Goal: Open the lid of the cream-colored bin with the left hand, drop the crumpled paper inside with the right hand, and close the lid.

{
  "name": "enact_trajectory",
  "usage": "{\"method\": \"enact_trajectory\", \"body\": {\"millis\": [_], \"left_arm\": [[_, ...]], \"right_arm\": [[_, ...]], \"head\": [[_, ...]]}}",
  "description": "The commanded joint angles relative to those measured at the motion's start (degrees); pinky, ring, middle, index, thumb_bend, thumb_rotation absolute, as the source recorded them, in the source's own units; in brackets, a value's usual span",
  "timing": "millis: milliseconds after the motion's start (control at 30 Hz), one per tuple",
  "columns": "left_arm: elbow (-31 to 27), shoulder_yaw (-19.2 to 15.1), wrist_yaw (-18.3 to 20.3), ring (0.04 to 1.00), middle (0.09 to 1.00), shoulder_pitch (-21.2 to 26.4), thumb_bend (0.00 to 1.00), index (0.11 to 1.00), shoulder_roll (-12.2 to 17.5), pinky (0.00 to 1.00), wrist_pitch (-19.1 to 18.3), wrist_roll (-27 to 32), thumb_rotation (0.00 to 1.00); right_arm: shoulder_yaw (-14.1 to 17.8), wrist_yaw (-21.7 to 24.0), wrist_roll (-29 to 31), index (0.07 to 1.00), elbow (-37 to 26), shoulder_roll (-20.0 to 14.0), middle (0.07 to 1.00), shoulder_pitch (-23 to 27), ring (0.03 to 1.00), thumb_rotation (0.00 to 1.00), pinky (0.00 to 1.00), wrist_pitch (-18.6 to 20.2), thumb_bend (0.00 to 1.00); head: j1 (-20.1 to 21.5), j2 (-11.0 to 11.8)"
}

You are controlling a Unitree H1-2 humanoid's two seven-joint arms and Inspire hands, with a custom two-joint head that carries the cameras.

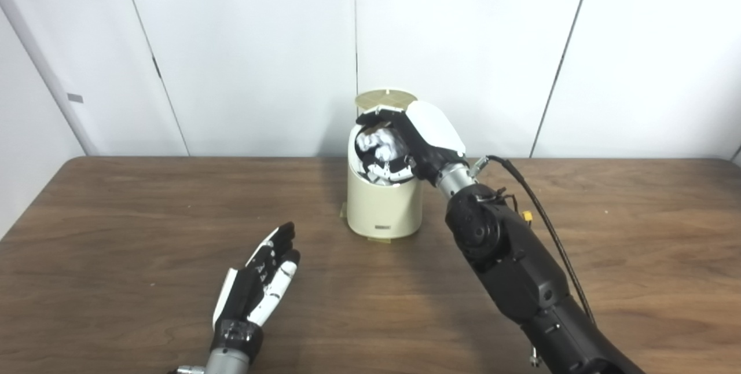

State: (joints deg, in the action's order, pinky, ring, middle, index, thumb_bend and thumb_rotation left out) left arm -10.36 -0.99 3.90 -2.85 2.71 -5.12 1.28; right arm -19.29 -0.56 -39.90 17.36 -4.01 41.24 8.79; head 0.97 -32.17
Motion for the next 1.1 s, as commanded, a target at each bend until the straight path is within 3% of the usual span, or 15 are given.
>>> {"method": "enact_trajectory", "body": {"millis": [0,100,333,900,1000,1067], "left_arm": [[-1.5,0.0,-0.6,0.942,0.930,1.2,0.48,0.944,0.0,0.94,1.2,-0.5,0.55],[-1.6,0.2,-0.6,0.945,0.931,1.2,0.48,0.943,0.1,0.95,0.9,-0.7,0.55],[-1.7,0.4,-0.6,0.952,0.933,1.0,0.48,0.946,0.2,0.96,0.5,-0.8,0.54],[-1.3,0.7,-0.4,0.957,0.932,0.8,0.48,0.946,0.0,1.00,0.7,-1.1,0.51],[-1.1,0.7,-0.2,0.960,0.936,0.7,0.48,0.951,0.0,1.00,1.1,-0.7,0.49],[-1.2,0.8,-0.2,0.960,0.939,0.6,0.48,0.955,0.0,1.00,1.1,-0.8,0.48]], "right_arm": [[0.5,0.1,-0.6,0.697,-1.5,-1.4,0.727,1.1,0.667,0.11,0.52,1.1,0.85],[0.4,0.1,-0.7,0.690,-1.7,-1.6,0.722,1.0,0.667,0.11,0.53,1.3,0.85],[0.2,-1.0,-2.0,0.668,-1.7,-2.2,0.717,0.9,0.741,0.13,0.68,0.6,0.87],[0.3,-1.0,-1.3,0.683,-1.6,-3.4,0.723,0.7,0.782,0.16,0.75,-2.2,0.85],[0.1,0.1,-0.3,0.711,-1.4,-3.6,0.760,0.7,0.852,0.17,0.82,-3.1,0.85],[-0.3,0.6,0.2,0.757,-0.7,-4.0,0.835,0.9,0.901,0.18,0.86,-4.5,0.85]], "head": [[0.0,-0.1],[0.1,-0.3],[0.2,-0.3],[0.0,0.0],[-0.1,-0.1],[-0.1,-0.1]]}}
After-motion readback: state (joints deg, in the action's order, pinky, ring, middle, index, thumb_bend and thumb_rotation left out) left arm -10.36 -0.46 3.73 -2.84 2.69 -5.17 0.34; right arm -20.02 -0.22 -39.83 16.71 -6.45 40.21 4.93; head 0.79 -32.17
